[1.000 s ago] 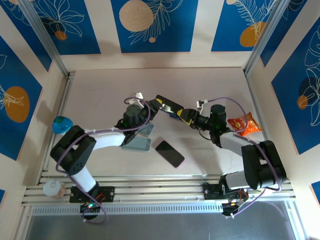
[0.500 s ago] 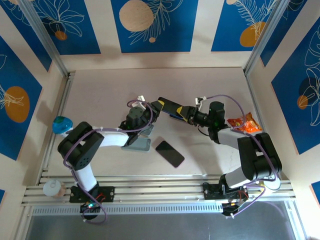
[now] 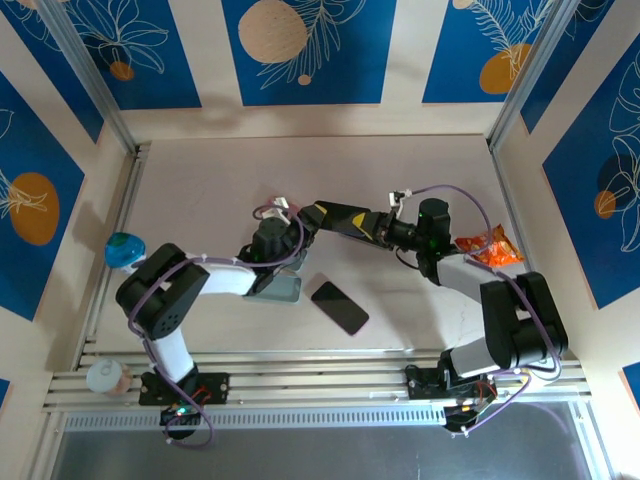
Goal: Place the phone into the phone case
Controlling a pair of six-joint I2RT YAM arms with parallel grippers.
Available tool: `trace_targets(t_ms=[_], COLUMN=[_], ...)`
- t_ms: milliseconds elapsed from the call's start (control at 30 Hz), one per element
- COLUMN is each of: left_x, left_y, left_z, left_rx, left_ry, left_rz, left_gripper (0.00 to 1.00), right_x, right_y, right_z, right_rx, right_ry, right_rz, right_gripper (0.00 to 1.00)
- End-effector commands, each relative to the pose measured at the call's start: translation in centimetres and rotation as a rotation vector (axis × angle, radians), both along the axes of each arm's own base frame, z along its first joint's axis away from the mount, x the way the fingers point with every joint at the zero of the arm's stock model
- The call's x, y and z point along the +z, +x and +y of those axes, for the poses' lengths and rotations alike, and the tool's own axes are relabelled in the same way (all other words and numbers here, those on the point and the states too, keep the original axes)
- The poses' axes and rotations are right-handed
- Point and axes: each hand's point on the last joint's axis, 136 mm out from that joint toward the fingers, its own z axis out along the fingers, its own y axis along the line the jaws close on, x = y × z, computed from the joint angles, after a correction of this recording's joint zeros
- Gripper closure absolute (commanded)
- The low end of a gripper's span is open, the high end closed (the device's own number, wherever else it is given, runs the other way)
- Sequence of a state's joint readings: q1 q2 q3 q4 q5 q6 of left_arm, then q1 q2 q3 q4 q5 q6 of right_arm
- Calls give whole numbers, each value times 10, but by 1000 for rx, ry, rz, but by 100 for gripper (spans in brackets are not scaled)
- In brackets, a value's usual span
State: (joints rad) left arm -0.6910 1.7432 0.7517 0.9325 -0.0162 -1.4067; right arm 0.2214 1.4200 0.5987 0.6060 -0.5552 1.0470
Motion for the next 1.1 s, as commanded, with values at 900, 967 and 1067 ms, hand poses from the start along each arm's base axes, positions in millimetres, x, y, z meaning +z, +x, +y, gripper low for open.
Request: trace_targets(t_ms=[900, 967, 1067], left_x=[-96, -104, -110], left_y=[11, 14, 17], left_z=[172, 168, 162], left_rx=[-43, -69, -97], left_ry=[787, 788, 776], left_rz=[161, 168, 169], left_gripper=[29, 29, 30], right_x=[5, 5, 5], right_y=[-56, -57, -59], right_z=[13, 13, 11], right_rx=[71, 73, 71], right_ry=[-152, -153, -160], right_rz=[-7, -9, -6], right_gripper=[100, 100, 100])
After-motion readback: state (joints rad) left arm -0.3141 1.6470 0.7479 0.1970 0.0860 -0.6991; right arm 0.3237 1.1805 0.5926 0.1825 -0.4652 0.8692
